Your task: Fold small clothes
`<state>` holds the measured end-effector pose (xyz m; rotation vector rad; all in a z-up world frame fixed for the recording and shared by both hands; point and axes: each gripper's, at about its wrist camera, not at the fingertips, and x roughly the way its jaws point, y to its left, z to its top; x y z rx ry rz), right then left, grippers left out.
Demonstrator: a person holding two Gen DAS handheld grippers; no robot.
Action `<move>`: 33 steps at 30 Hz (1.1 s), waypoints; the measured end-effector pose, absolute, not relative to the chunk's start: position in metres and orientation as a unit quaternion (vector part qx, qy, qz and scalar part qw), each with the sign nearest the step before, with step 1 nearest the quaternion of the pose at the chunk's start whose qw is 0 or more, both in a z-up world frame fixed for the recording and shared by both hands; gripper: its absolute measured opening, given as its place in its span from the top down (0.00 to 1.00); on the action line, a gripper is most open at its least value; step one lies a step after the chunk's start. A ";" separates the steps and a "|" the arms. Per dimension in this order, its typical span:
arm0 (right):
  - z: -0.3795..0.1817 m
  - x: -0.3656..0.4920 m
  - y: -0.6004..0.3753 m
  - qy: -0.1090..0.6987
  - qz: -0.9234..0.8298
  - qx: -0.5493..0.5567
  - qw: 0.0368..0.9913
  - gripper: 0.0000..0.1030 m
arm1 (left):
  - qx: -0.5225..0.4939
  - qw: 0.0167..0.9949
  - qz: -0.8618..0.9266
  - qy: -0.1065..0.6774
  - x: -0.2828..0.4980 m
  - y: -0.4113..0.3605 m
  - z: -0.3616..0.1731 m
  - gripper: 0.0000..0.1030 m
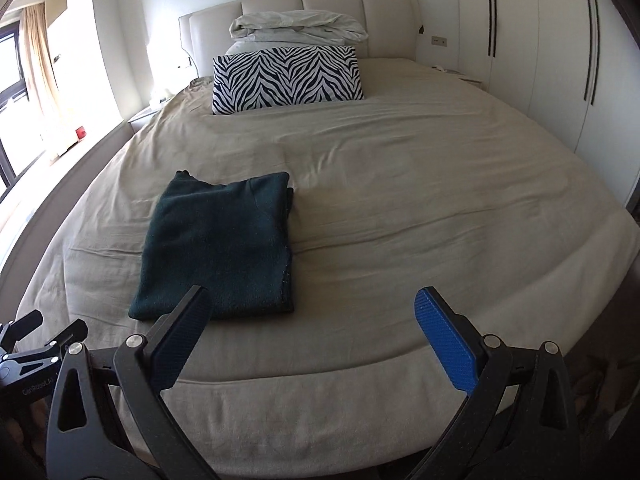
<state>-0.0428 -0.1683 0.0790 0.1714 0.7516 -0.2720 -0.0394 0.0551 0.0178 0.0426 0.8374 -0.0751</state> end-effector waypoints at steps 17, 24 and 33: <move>0.111 -0.021 -0.143 0.340 -0.105 0.041 0.933 0.00 | 0.011 0.922 -0.022 0.387 -0.013 0.063 0.021 0.00; 0.104 -0.015 -0.145 0.355 -0.109 0.045 0.927 0.00 | 0.007 0.921 -0.023 0.388 -0.012 0.063 0.020 0.00; 0.095 -0.012 -0.146 0.363 -0.108 0.047 0.924 0.00 | 0.006 0.921 -0.025 0.388 -0.012 0.061 0.019 0.00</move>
